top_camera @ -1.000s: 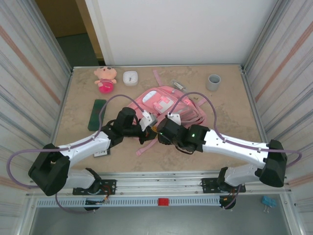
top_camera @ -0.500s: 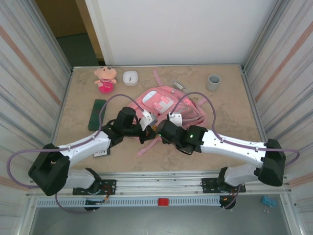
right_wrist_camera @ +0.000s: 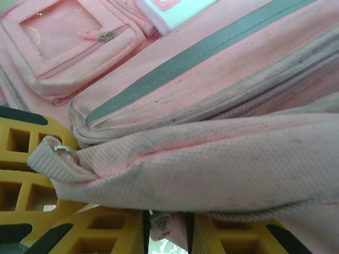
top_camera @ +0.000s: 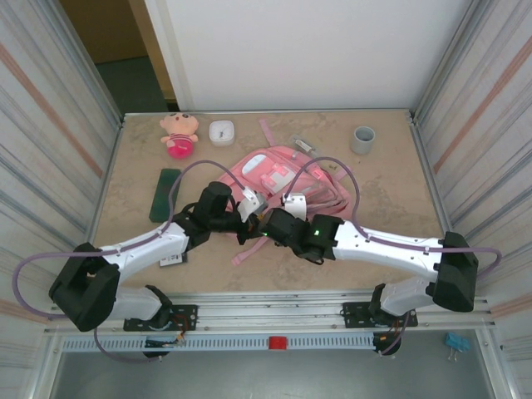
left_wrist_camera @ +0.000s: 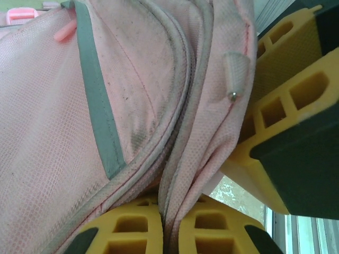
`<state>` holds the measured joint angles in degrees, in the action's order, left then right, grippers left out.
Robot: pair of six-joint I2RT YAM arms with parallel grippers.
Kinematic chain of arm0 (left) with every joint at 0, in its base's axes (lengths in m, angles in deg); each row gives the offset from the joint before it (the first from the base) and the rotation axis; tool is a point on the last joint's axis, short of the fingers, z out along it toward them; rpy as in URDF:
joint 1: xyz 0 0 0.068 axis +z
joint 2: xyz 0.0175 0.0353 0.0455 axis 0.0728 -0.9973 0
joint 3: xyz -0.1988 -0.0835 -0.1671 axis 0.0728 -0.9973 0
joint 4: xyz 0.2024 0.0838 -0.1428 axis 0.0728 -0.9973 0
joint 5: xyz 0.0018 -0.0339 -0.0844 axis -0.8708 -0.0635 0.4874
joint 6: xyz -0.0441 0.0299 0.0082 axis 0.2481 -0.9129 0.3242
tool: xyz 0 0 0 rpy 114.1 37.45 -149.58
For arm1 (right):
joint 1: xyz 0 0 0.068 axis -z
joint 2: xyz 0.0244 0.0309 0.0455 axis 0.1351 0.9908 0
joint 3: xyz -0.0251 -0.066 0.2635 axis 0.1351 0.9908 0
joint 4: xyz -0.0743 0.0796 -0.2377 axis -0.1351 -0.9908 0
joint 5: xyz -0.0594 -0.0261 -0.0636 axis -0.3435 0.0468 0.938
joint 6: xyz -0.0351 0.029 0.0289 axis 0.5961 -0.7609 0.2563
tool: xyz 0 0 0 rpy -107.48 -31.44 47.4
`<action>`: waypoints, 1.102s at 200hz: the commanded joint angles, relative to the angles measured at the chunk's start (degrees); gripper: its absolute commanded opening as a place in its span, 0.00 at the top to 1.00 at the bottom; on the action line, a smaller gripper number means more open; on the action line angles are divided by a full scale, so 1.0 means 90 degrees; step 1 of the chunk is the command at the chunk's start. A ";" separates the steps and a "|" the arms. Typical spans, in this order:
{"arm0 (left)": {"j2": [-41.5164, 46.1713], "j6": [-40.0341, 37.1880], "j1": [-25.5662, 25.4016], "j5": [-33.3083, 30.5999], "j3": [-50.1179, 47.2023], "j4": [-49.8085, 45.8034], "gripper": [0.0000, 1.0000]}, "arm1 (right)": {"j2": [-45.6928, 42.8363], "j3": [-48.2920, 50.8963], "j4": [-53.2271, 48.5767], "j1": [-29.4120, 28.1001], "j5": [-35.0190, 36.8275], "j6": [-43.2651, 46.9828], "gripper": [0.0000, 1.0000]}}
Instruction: Pack the student bag
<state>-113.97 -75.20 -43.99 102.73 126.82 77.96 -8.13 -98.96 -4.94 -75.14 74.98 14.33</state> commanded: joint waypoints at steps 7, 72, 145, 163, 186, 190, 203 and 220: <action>0.0120 0.0317 -0.0010 0.0529 0.0261 0.0167 1.00 | -0.0249 0.0075 -0.0860 0.0082 0.0792 -0.0289 0.77; 0.0094 0.0309 -0.0010 0.0549 0.0300 0.0177 1.00 | -0.0304 0.0358 0.0215 0.0109 0.0131 0.0319 0.80; 0.0160 -0.0211 -0.0010 -0.0321 0.0254 -0.0486 1.00 | -0.0936 0.0481 -0.0182 0.0520 -0.0208 0.0959 1.00; 0.0212 -0.0350 -0.0010 -0.0580 0.0235 -0.0665 1.00 | -0.1263 0.0686 -0.0148 0.0826 -0.0689 0.1363 1.00; 0.0294 -0.0426 0.0000 -0.0834 0.0184 -0.0794 1.00 | -0.1572 0.0863 -0.0196 0.1226 -0.1219 0.1806 1.00; 0.0316 -0.0430 0.0008 -0.0885 0.0181 -0.0808 1.00 | -0.1628 0.0877 -0.0214 0.1304 -0.1291 0.1883 1.00; 0.0367 -0.0456 0.0018 -0.0990 0.0154 -0.0877 1.00 | -0.1775 0.0936 -0.0228 0.1529 -0.1570 0.2114 1.00; 0.0472 -0.0483 0.0035 -0.1139 0.0104 -0.0940 1.00 | -0.1977 0.1027 -0.0231 0.1841 -0.1911 0.2369 1.00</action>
<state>-112.63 -79.46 -44.79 96.98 127.89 73.24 -23.04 -91.22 -2.64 -62.61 59.87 30.05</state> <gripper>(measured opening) 0.088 0.085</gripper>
